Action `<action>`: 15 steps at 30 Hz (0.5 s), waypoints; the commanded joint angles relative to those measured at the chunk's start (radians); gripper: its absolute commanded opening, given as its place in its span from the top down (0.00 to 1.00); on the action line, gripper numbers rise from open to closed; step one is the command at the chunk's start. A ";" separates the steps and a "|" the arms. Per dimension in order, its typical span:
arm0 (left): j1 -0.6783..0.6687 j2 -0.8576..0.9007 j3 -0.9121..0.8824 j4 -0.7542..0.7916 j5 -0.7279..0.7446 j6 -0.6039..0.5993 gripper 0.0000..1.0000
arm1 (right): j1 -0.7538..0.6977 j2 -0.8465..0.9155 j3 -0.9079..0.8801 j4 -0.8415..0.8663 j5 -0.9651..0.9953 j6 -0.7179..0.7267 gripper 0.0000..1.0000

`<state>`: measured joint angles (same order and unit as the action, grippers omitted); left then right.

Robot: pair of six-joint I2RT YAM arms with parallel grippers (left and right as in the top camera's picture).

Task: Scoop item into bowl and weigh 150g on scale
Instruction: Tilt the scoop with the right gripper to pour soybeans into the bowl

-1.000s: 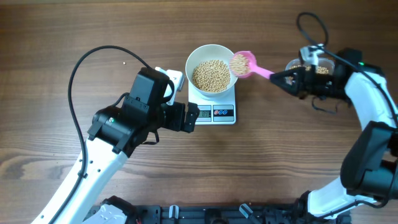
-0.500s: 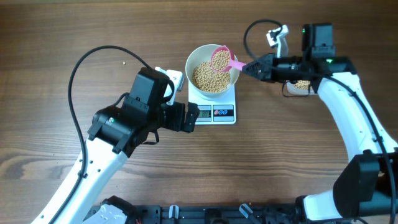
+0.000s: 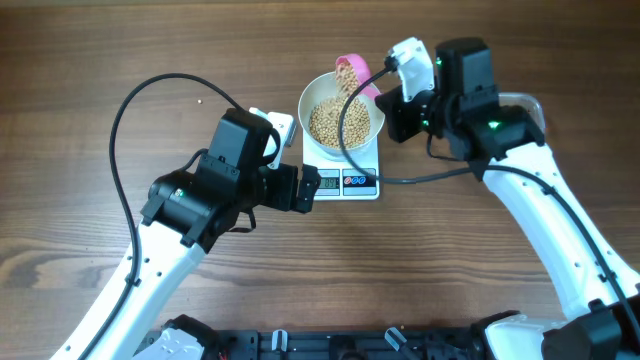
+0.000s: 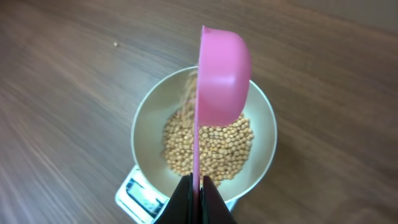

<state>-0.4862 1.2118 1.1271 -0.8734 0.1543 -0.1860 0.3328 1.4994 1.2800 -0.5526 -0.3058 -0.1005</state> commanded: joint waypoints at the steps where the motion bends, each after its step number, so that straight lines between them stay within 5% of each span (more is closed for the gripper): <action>1: -0.005 0.002 0.005 0.002 0.009 -0.002 0.00 | 0.039 -0.020 0.023 0.005 0.116 -0.060 0.96; 15: -0.005 0.002 0.005 0.002 0.009 -0.002 0.00 | 0.071 -0.021 0.023 -0.029 0.205 -0.215 0.96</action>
<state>-0.4862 1.2118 1.1271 -0.8734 0.1543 -0.1860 0.3904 1.4994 1.2800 -0.5797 -0.1326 -0.2527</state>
